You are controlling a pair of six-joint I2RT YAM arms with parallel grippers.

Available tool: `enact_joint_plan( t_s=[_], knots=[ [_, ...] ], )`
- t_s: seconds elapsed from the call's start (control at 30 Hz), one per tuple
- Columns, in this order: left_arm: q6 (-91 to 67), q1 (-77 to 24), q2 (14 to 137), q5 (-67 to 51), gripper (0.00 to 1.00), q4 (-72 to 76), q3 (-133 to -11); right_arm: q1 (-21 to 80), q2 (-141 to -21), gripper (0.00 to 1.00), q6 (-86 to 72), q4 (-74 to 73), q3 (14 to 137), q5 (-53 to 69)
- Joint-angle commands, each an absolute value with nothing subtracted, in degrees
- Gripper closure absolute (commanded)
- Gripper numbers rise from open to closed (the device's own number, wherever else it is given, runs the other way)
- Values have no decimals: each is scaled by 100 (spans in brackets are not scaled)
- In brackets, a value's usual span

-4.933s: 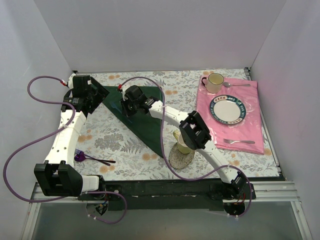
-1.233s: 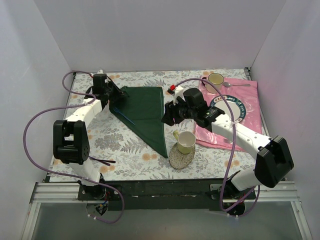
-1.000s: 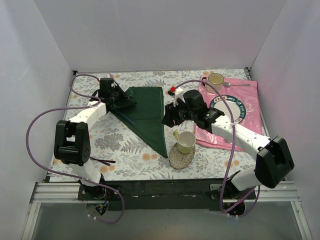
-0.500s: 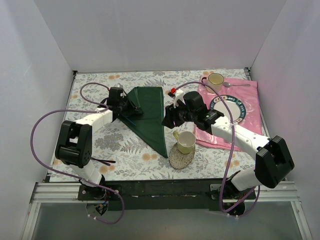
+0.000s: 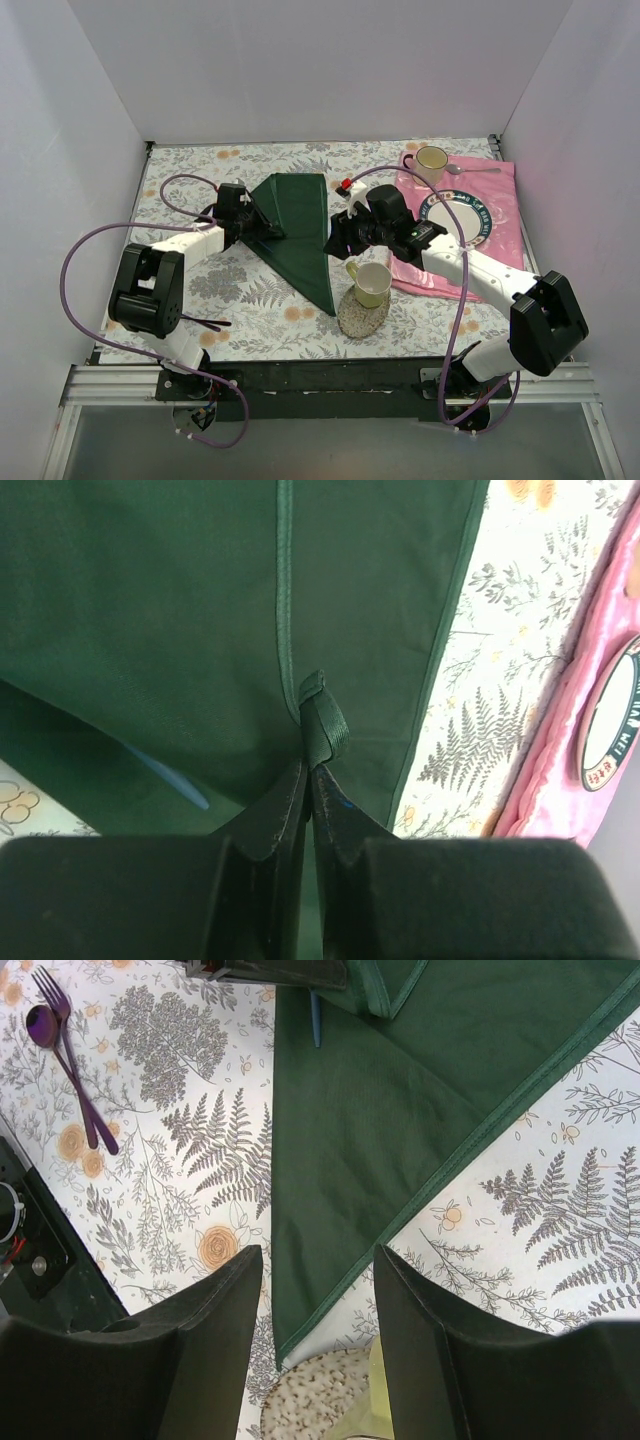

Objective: Fold the napkin, place the utensils inside, and roll it up
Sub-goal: Fold the napkin

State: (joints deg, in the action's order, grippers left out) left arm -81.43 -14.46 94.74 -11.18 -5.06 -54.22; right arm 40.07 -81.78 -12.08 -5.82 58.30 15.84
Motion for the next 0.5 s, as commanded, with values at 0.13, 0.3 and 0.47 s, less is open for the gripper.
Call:
enact_joint_plan(
  t_s=[0.13, 0.3, 0.47],
  knots=[
    [-8112, -1459, 9044, -1169, 93, -483, -5230, 3981, -8200, 43, -1248, -351, 5827, 1705],
    [-8147, -1459, 8947, -1142, 92, -483, -5054, 3981, -8209, 43, -1230, -352, 5810, 1723],
    [-8183, -1459, 8921, -1169, 92, -475, -4949, 3973, -8288, 43, -1239, -360, 5862, 1767]
  ],
)
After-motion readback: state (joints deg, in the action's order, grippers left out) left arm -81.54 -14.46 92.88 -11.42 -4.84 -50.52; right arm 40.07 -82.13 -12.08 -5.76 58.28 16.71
